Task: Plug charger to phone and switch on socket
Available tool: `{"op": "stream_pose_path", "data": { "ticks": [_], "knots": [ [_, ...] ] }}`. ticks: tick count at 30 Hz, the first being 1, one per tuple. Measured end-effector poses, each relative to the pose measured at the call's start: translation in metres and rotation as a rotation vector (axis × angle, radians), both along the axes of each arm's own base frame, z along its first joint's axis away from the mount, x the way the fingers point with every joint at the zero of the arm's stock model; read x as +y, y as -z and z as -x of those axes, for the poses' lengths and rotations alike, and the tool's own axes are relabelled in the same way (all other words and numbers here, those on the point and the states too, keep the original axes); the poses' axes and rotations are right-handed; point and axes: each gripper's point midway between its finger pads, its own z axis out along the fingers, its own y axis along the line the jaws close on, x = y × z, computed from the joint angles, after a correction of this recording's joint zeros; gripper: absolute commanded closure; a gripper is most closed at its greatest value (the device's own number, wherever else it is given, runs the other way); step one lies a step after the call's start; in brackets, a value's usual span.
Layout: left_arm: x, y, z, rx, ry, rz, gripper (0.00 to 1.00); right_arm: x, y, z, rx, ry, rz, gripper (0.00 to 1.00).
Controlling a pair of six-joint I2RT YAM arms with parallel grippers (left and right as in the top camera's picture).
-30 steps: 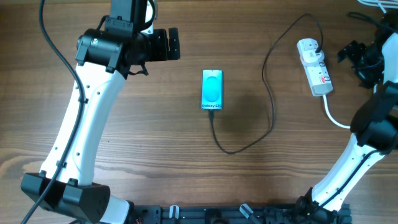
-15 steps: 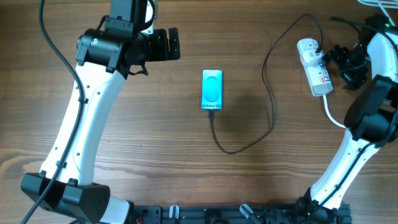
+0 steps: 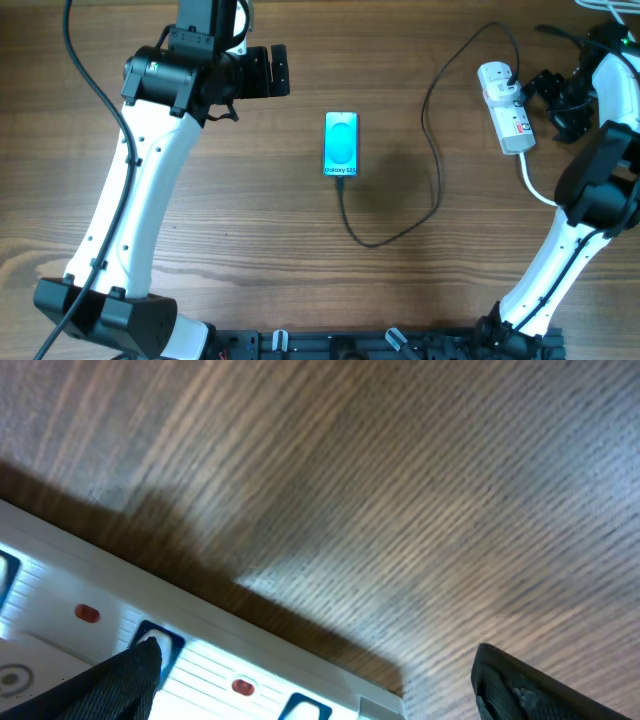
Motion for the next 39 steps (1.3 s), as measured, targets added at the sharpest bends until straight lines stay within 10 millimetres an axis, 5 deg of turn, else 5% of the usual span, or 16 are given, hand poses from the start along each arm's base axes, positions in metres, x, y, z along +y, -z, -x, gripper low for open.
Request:
{"op": "stream_pose_path", "data": {
  "ticks": [31,39],
  "knots": [
    [0.000,0.000,0.000,0.000,0.000,0.000,0.00,0.008,0.004,-0.007,-0.014,-0.060,-0.010,0.00],
    [0.000,0.000,0.000,0.001,0.000,0.000,0.00,0.003,-0.011,0.017,0.022,0.000,-0.085,0.00]
  ]
}}
